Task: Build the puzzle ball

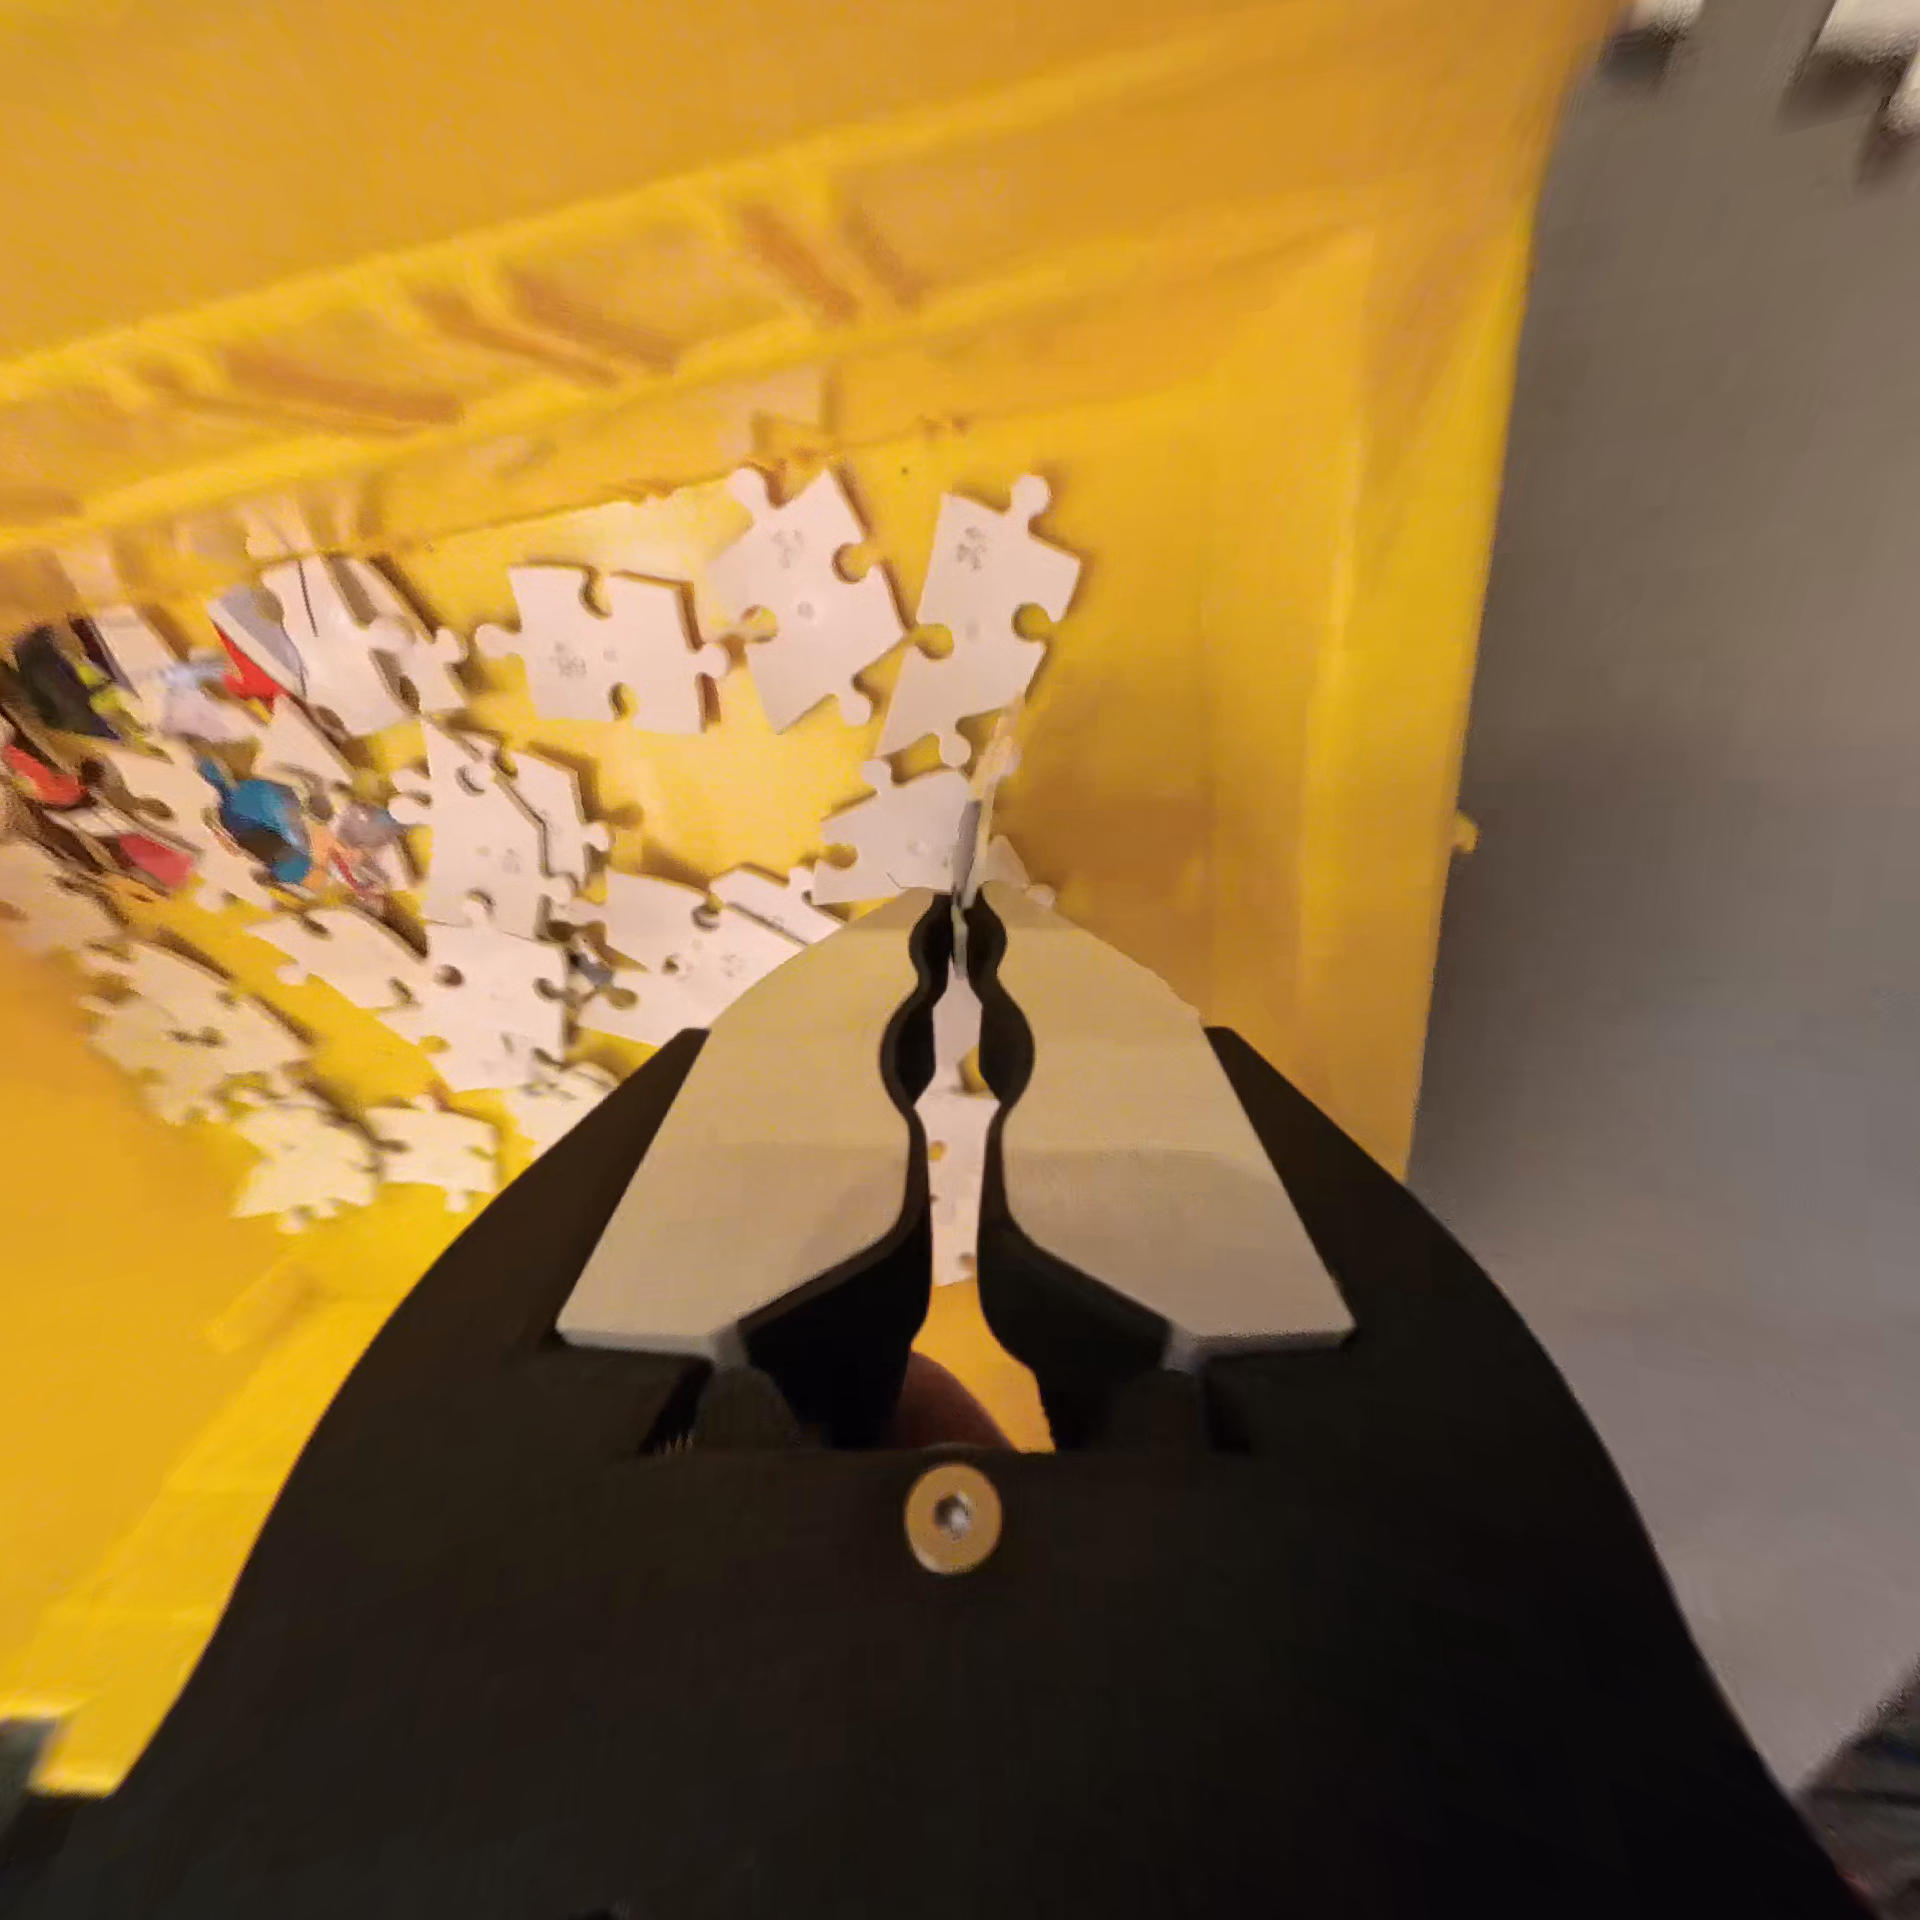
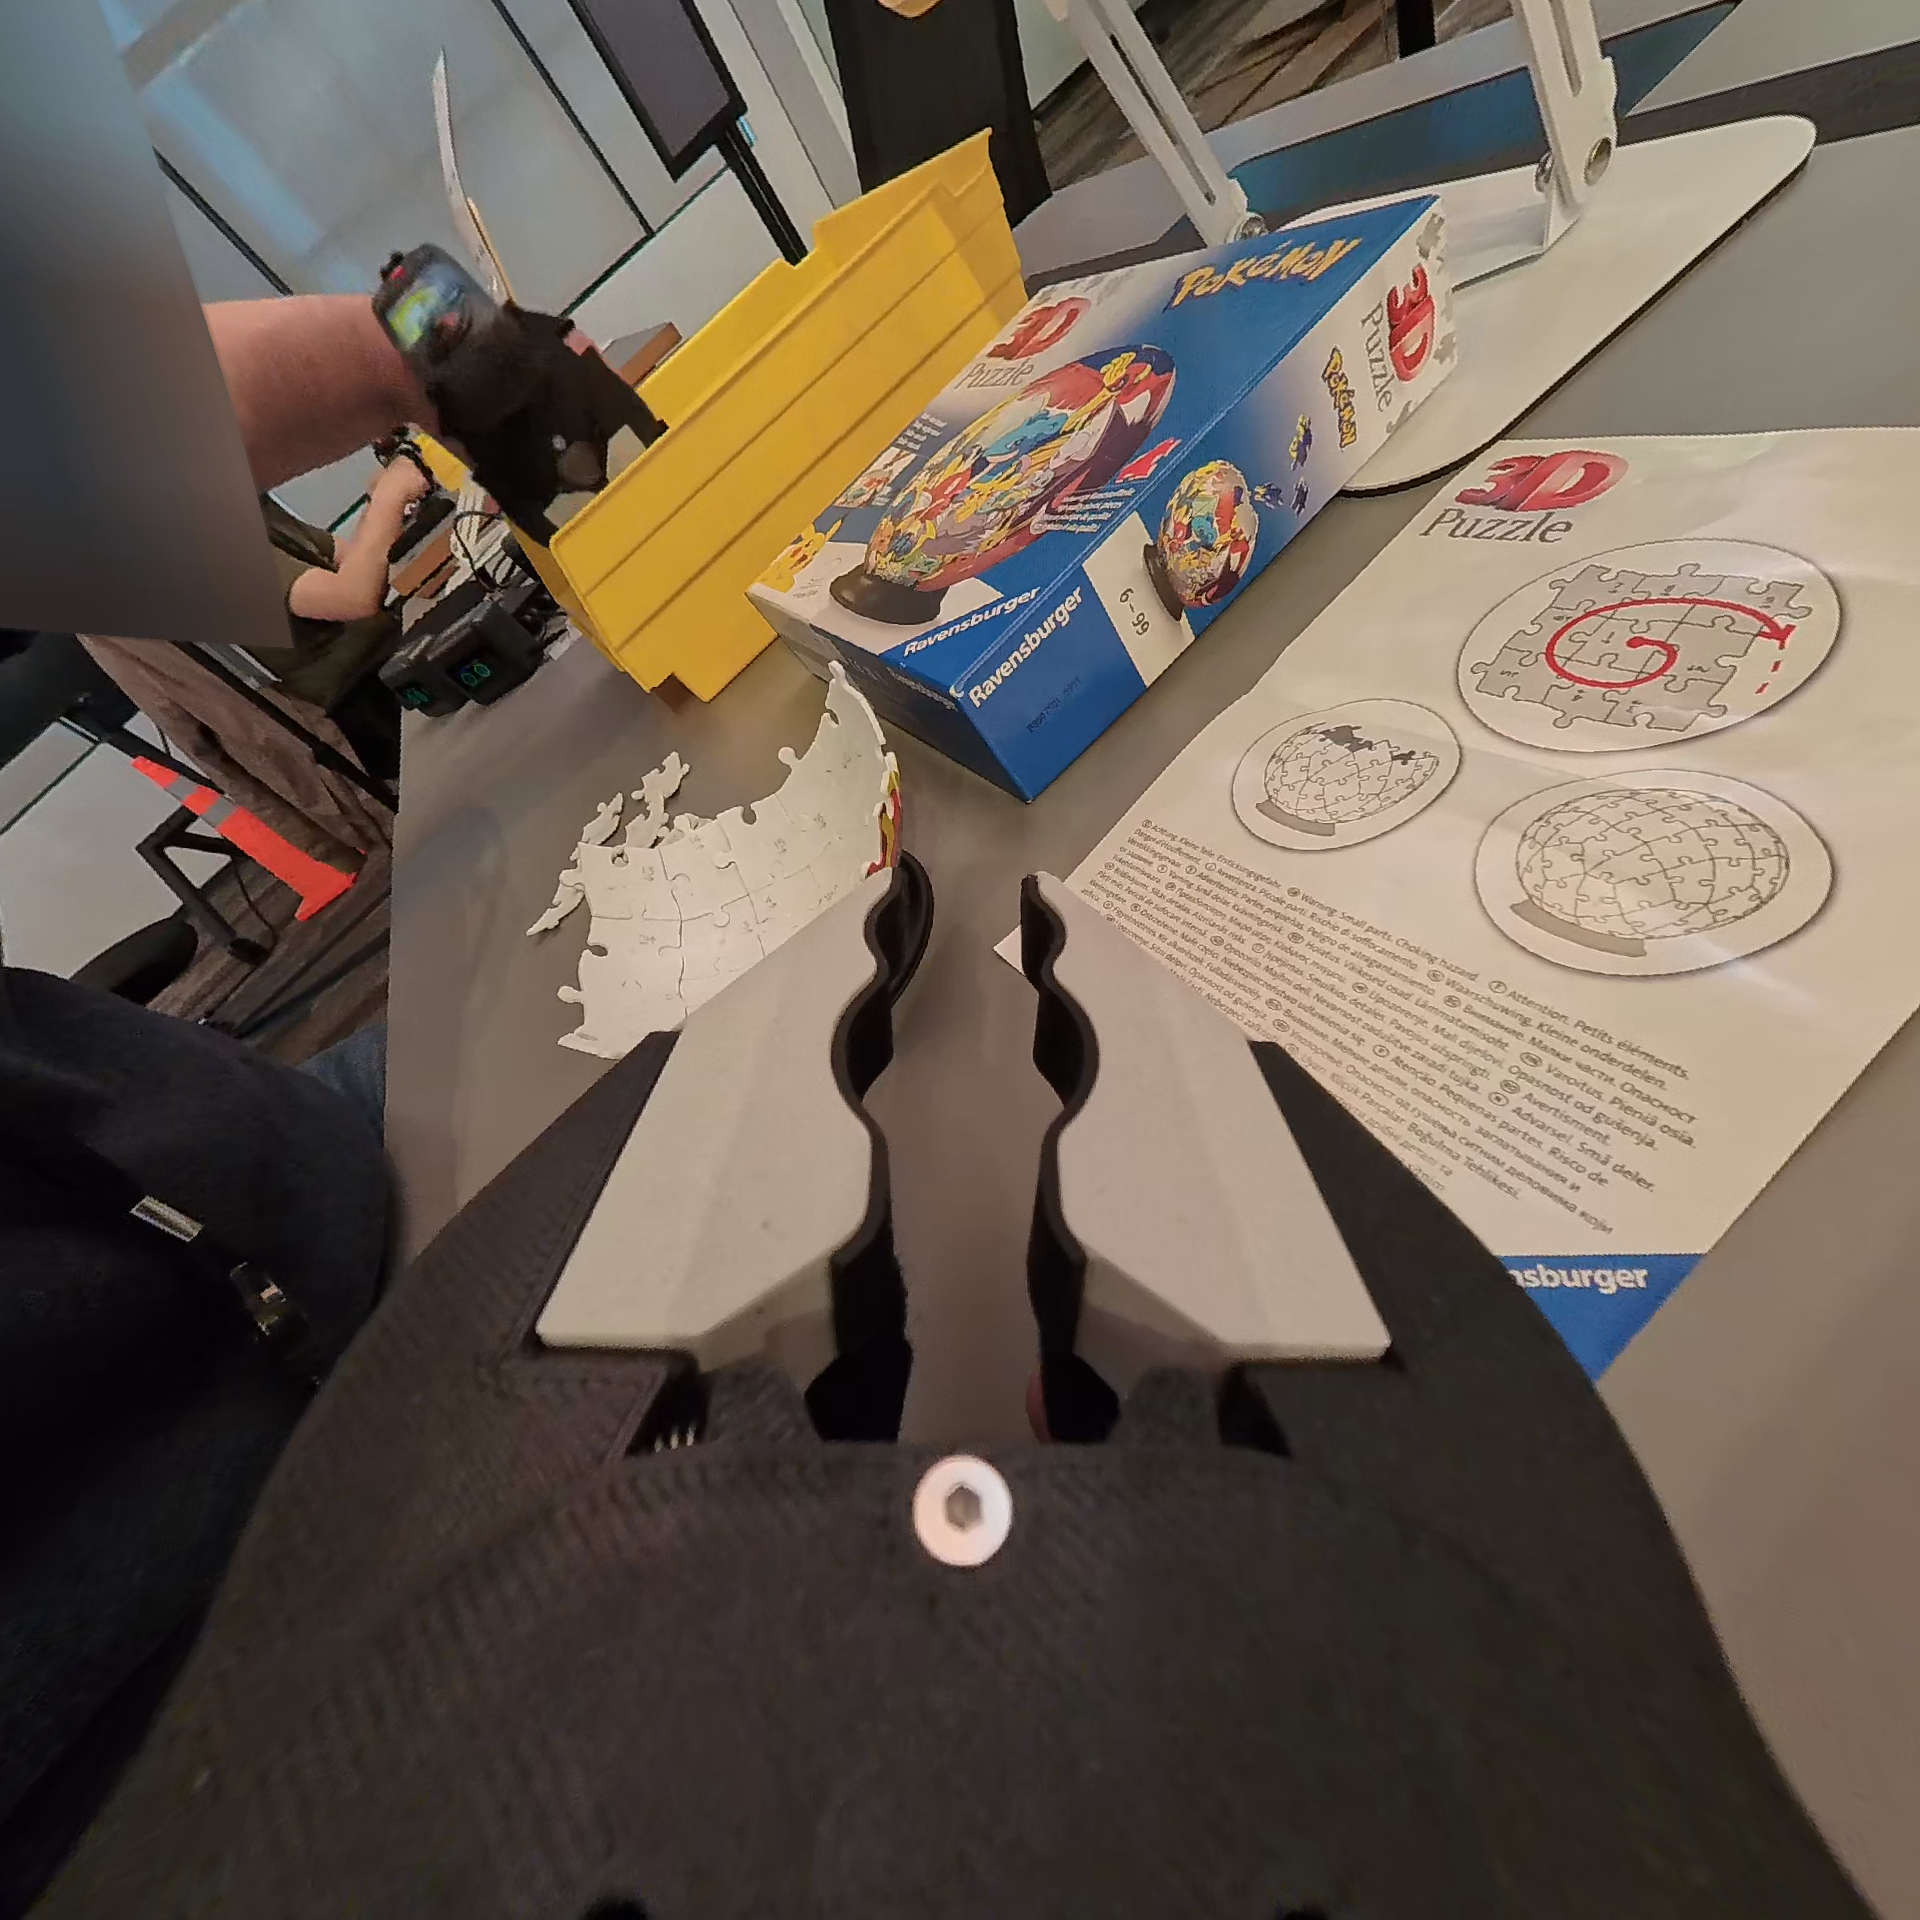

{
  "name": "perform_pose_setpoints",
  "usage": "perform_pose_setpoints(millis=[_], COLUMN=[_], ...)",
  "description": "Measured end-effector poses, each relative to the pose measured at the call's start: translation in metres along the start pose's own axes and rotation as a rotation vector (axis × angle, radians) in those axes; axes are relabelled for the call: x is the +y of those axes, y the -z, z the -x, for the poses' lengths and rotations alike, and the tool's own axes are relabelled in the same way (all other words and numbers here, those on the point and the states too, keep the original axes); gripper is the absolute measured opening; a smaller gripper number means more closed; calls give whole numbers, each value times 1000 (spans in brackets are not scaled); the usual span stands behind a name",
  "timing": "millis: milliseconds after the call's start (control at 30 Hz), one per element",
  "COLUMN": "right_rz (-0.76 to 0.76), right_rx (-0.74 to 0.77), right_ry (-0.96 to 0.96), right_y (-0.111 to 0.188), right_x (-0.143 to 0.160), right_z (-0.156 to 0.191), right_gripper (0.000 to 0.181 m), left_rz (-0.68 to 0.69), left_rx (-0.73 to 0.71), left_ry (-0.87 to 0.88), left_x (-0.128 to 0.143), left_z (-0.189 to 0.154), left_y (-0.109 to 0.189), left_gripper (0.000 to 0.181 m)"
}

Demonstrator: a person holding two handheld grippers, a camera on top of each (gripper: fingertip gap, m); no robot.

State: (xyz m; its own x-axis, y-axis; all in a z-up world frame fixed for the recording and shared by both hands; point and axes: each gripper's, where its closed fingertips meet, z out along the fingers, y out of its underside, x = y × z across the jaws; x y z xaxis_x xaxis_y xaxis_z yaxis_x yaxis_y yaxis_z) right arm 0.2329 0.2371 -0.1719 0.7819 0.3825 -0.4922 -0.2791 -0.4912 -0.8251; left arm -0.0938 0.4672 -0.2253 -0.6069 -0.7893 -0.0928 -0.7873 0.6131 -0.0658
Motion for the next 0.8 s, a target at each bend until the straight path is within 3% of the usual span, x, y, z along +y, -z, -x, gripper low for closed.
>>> perform_pose_setpoints(millis=[100, 267, 467, 700, 800], right_rz=[1, -4, 1, 9, 14], right_rx=[-2, -2, -4, 1, 4], right_ry=[1, 3, 0, -2, -4], right_y=[0, 0, 0, -1, -2], right_x=[0, 0, 0, 1, 2], right_z=[0, 1, 0, 0, -1], right_gripper=[20, 20, 20, 20, 20], left_rz=[-54, -27, -35, -56, -34], left_rx=[153, 198, 117, -95, -125], left_ry=[252, 472, 491, 459, 430], left_x=[-5, 6, 7, 18, 23], left_z=[-4, 12, 22, 55, 67], left_y=[5, -2, 8, 15, 9], left_gripper=[3, 23, 29, 26, 34])
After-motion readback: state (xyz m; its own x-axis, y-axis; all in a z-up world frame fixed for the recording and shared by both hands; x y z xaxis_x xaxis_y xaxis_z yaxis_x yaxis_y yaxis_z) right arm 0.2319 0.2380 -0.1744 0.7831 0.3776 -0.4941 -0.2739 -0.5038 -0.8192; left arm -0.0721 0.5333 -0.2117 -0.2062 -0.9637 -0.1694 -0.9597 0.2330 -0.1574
